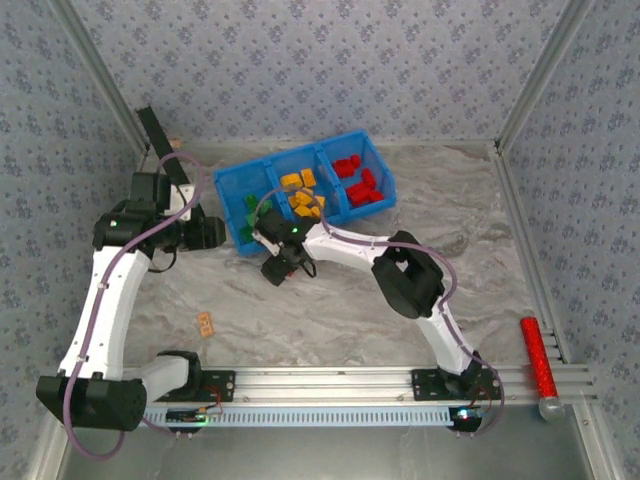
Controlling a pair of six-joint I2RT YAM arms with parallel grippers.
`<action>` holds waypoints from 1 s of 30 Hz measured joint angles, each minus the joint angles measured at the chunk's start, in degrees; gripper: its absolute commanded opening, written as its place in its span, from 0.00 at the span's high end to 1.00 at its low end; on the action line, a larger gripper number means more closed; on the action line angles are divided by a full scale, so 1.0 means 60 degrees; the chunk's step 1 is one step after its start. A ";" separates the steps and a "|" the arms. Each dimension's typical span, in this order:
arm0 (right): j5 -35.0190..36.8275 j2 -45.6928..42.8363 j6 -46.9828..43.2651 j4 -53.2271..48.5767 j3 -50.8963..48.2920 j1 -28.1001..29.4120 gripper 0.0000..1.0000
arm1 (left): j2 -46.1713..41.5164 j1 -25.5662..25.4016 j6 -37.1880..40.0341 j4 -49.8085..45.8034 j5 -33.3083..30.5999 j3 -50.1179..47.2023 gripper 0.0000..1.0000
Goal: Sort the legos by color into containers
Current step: Pick up the lego from the center of the table.
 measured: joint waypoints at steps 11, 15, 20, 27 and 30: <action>-0.0011 0.0514 -0.0095 0.0197 0.0244 -0.0018 0.50 | -0.0011 0.0007 0.0004 -0.0066 -0.0098 0.0000 0.23; -0.0011 0.0459 -0.0076 0.0299 0.0084 -0.0120 0.60 | -0.0007 0.0007 0.0000 -0.0066 -0.0117 0.0000 0.23; -0.0124 -0.0146 -0.0055 0.0667 -0.0874 -0.0342 0.65 | -0.0095 0.0007 0.0000 0.0025 -0.0204 -0.0211 0.24; 0.0040 -0.2113 0.0084 -0.0135 -0.2889 -0.1326 0.65 | -0.0980 0.0007 -0.0142 0.0568 -0.0310 -0.1239 0.22; 0.0248 -0.3071 0.0073 -0.0437 -0.3085 -0.1974 0.65 | -0.1319 0.0007 -0.0255 0.0889 -0.0346 -0.1661 0.21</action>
